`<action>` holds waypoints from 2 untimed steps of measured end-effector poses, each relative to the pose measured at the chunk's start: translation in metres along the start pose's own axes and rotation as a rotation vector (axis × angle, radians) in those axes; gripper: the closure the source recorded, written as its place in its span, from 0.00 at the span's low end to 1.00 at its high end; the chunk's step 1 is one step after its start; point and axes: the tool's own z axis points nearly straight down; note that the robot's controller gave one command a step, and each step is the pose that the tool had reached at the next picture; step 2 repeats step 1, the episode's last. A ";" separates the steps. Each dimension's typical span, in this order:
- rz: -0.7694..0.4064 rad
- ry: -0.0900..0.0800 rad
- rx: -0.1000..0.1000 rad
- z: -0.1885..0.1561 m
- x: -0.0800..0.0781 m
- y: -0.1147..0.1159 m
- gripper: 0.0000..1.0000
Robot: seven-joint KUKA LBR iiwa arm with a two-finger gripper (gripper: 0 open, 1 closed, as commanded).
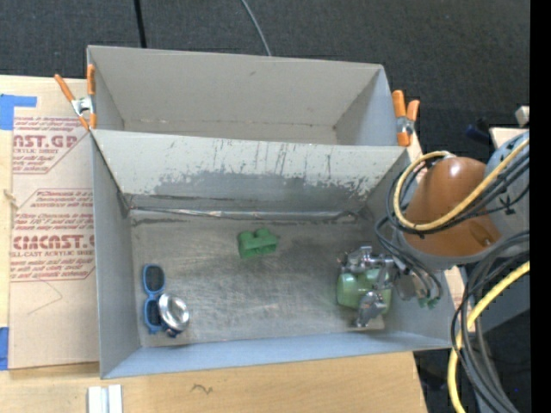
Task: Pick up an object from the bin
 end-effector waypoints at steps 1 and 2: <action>-0.264 -0.003 0.008 -0.170 -0.010 0.042 1.00; -0.264 -0.003 0.008 -0.170 -0.010 0.042 1.00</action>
Offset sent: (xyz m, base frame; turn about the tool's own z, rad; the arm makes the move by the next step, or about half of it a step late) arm 0.0067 0.0393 0.1678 -0.2620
